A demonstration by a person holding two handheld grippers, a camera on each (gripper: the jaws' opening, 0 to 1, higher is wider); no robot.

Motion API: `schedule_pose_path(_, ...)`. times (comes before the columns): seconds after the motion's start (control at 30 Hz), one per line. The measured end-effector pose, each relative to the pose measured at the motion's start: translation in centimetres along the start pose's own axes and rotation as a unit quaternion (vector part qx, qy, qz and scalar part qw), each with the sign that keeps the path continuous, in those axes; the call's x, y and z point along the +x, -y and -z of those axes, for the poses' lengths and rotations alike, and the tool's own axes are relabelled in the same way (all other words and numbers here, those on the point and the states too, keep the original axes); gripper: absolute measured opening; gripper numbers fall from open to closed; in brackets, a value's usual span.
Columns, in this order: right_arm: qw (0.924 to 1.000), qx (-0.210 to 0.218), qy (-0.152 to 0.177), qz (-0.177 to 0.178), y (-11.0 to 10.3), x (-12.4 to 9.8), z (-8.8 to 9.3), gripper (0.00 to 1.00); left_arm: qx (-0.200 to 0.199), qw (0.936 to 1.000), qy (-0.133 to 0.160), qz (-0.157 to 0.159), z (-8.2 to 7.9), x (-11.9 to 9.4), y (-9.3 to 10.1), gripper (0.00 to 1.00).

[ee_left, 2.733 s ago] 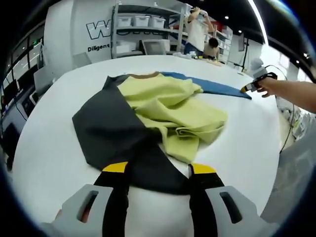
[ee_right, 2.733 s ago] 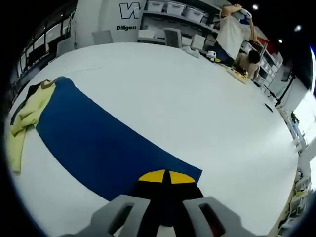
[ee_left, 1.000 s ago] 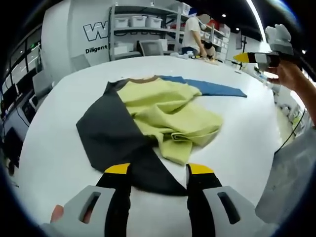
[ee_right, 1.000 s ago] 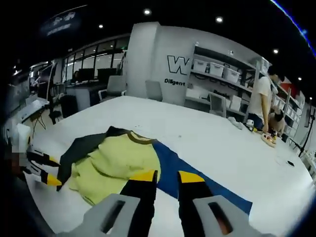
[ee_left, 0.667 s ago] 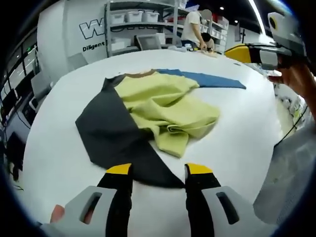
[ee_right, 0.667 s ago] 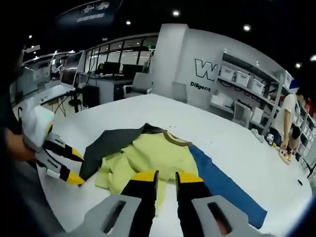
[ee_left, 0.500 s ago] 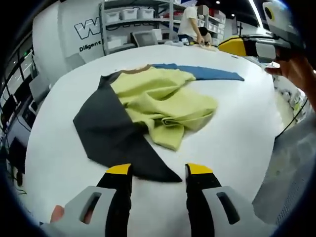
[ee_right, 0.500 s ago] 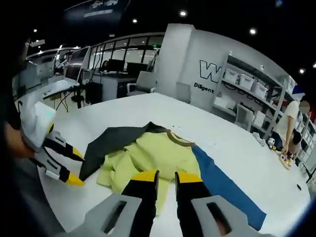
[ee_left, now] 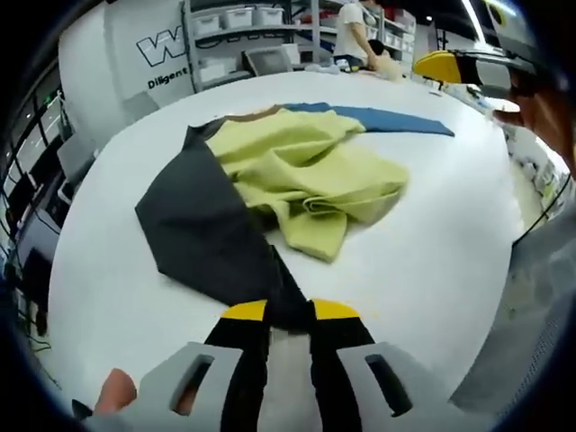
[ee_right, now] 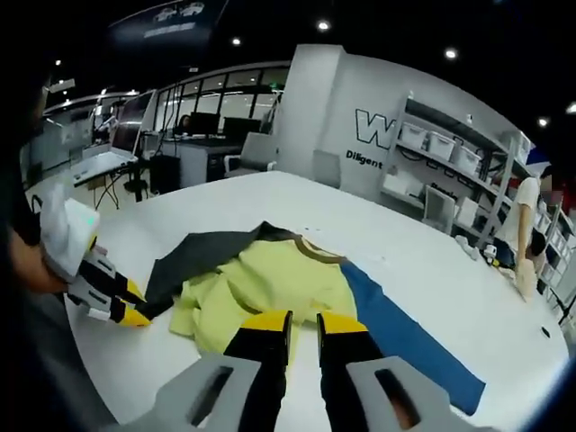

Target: Fold the garment on the visible template until the final outline fits inside the template.

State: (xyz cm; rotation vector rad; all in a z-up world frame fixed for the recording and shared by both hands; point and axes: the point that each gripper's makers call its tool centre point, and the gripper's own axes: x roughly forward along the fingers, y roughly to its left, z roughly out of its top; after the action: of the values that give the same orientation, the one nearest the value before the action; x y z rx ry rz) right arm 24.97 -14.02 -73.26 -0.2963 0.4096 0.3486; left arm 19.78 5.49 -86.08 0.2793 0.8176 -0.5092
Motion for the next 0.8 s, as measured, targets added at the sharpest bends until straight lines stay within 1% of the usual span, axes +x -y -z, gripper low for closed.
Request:
schedule_pose_path(0.03,1.0,0.0,-0.001,-0.001,0.0,0.1,0.1,0.06,-0.001,1.0,0.003,-0.003,-0.1,-0.1,-0.3,0.03)
schedule_pose_path(0.1,1.0,-0.002,-0.003,-0.002,-0.1,0.2,0.2,0.06,-0.006,0.9999,0.008,-0.005,-0.3,-0.4,-0.6,0.0)
schedule_pose_path(0.3,1.0,-0.003,-0.007,-0.005,-0.2,0.3,0.3,0.06,-0.026,0.9991,0.024,-0.023,-1.3,-1.6,-2.0,0.0)
schedule_pose_path(0.4,1.0,-0.003,-0.008,-0.005,-0.1,0.3,0.4,0.06,-0.038,0.9975,0.048,-0.035,-2.7,-3.0,-3.0,0.0)
schedule_pose_path(0.47,0.9999,-0.004,-0.009,-0.004,-0.1,0.3,0.5,0.06,-0.039,0.9971,0.054,-0.037,-3.0,-3.5,-3.3,0.0)
schedule_pose_path(0.53,0.9999,-0.003,-0.01,-0.004,0.0,0.2,0.6,0.06,-0.043,0.9962,0.062,-0.042,-3.4,-4.4,-4.0,0.0)
schedule_pose_path(0.6,0.9999,-0.003,-0.01,-0.004,0.0,0.2,0.5,0.06,-0.06,0.9945,0.073,-0.046,-4.0,-5.3,-4.9,0.0)
schedule_pose_path(0.63,0.9999,-0.003,-0.01,-0.004,0.0,0.2,0.5,0.06,-0.061,0.9942,0.075,-0.047,-4.0,-5.5,-5.1,0.0)
schedule_pose_path(0.7,0.9999,-0.003,-0.011,-0.004,0.0,0.2,0.6,0.06,-0.086,0.9922,0.077,-0.049,-4.3,-6.3,-5.9,0.0)
schedule_pose_path(0.8,0.9999,-0.004,-0.013,-0.005,-0.1,0.3,0.7,0.06,-0.101,0.9902,0.083,-0.05,-4.6,-6.9,-6.8,0.0)
